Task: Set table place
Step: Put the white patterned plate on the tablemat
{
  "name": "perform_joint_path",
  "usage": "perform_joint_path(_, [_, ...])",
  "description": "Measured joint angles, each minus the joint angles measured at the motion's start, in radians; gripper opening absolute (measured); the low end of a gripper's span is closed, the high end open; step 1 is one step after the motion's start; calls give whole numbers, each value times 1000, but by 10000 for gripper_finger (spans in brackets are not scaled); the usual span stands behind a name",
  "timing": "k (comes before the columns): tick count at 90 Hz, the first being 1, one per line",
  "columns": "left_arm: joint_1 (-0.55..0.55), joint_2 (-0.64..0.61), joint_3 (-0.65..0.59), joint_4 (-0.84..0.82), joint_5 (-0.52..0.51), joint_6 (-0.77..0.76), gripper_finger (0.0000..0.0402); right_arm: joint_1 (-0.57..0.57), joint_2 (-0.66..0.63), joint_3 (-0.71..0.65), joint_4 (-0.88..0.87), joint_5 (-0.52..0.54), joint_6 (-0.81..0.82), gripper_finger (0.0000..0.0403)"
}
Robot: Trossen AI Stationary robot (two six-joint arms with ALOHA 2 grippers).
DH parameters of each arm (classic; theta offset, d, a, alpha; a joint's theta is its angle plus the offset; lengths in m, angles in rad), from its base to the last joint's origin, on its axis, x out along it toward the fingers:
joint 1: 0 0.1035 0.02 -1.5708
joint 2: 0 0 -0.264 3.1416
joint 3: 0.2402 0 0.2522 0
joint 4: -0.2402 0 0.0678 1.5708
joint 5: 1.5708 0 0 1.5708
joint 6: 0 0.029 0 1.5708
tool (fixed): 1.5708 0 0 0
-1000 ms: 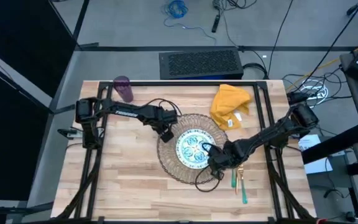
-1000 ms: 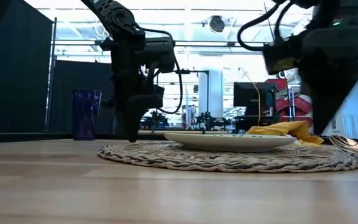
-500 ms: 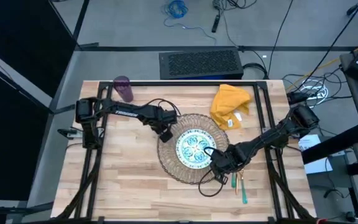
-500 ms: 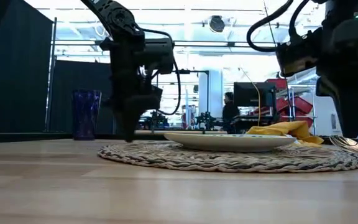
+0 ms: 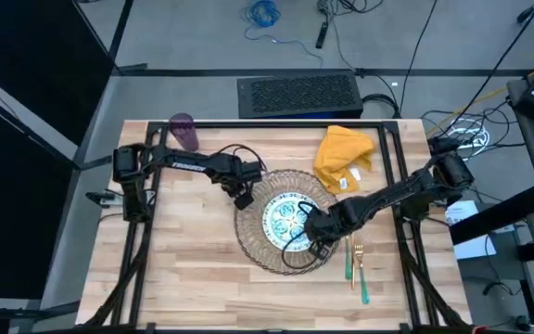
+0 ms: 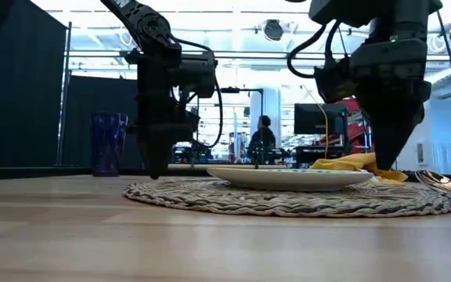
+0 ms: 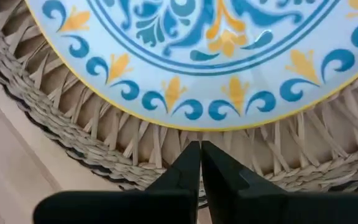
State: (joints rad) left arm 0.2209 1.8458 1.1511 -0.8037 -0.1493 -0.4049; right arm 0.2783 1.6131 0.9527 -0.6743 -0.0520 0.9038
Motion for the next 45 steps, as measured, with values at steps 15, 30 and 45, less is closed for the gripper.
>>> perform_joint_path(15, [3, 0, 0, 14, 0, 0, 17, 20, 4, 0, -2, -28, 16, 0])
perform_joint_path(30, [1, 0, 0, 41, 28, -7, 17, -1, 67, 1, 13, -40, -6, 0])
perform_joint_path(45, [-24, 0, 0, 44, 90, -7, 17, -19, 95, 22, -5, -57, -28, 0])
